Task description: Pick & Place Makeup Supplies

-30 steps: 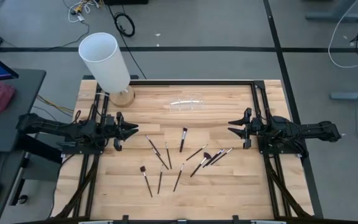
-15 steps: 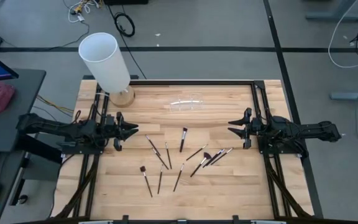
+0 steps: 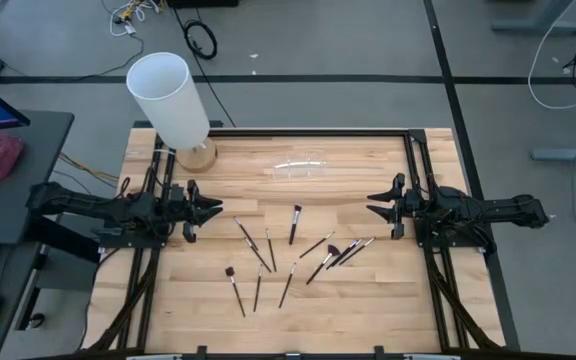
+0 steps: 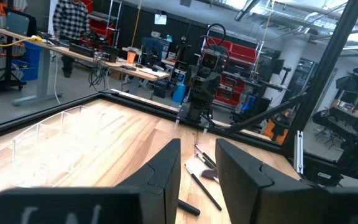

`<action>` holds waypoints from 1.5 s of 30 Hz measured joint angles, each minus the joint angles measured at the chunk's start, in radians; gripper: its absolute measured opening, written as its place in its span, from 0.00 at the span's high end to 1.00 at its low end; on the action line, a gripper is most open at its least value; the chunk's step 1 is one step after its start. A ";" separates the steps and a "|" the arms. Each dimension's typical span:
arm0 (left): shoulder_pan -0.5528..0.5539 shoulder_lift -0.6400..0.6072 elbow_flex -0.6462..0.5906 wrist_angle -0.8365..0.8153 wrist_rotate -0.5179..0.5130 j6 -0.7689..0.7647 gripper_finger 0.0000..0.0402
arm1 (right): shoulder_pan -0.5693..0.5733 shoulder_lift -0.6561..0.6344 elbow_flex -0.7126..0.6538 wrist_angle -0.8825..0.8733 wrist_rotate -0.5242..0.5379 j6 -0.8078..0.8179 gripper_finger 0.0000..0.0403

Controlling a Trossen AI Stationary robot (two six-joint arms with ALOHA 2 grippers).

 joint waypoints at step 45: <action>0.003 0.004 0.000 0.120 -0.132 -0.008 0.74 | 0.000 0.000 0.000 0.000 0.000 0.000 0.68</action>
